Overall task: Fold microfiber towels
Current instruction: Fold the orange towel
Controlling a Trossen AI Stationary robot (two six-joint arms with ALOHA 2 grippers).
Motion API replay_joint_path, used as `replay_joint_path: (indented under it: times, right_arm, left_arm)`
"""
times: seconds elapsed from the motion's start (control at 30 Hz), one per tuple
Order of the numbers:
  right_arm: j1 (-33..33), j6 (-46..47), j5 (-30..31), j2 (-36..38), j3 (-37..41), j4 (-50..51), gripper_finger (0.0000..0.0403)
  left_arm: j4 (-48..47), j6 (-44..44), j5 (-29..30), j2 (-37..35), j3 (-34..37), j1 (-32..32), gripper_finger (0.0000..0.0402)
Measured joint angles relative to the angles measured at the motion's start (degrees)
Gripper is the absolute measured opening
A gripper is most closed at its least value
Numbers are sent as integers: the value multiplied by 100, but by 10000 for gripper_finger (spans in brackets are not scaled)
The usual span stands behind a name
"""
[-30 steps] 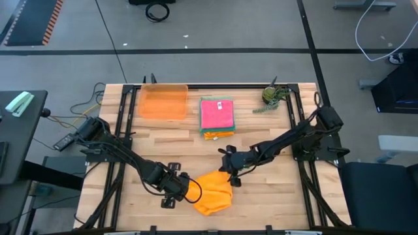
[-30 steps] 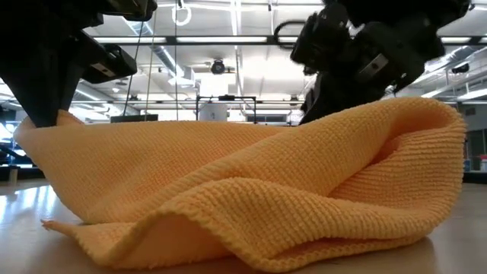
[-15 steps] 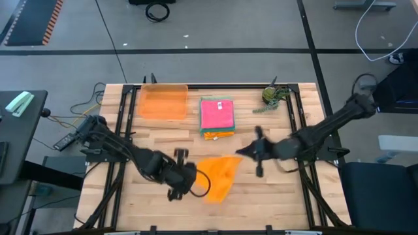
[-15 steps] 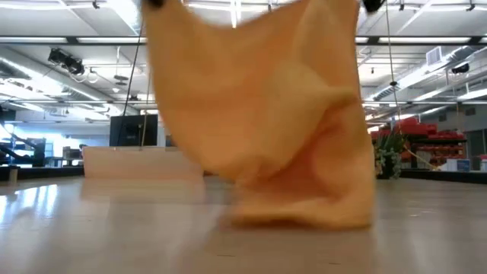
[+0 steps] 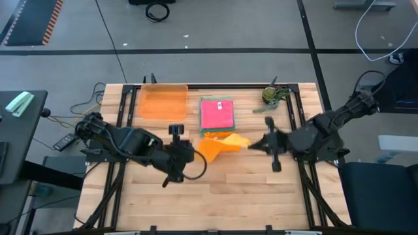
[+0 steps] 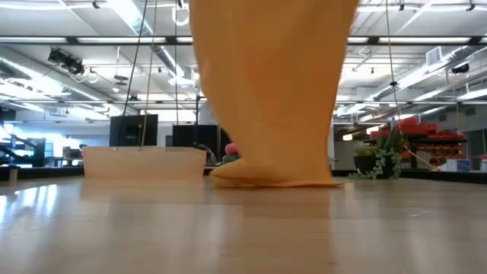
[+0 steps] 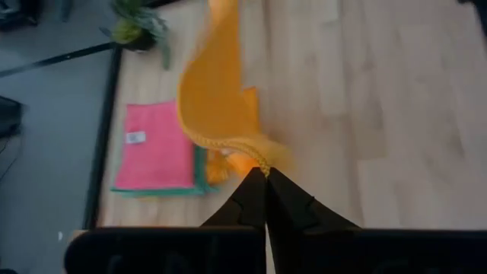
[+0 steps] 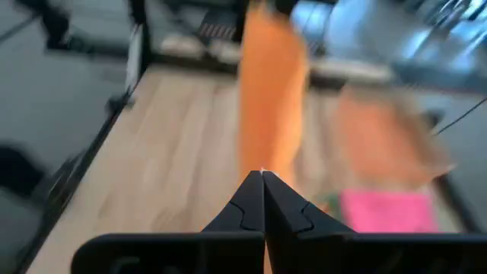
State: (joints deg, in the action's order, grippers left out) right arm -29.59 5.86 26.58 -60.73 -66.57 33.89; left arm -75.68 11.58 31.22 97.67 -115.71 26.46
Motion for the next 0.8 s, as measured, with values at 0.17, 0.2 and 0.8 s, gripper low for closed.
replay_joint_path:
  times: [0.17, 0.2, 0.8]
  right_arm:
    - [-698, 895, -611, -652, 284, 82, 0]
    - [-883, 1097, -685, -829, 384, 20, 0]
    - [-1637, 3339, -653, -3948, 1681, -2726, 6]
  left_arm:
    - [172, 560, -950, 55, 319, 395, 11]
    - [399, 689, -1240, 55, 501, 484, 10]
    - [7224, 1852, -1329, 70, 5818, 1003, 15]
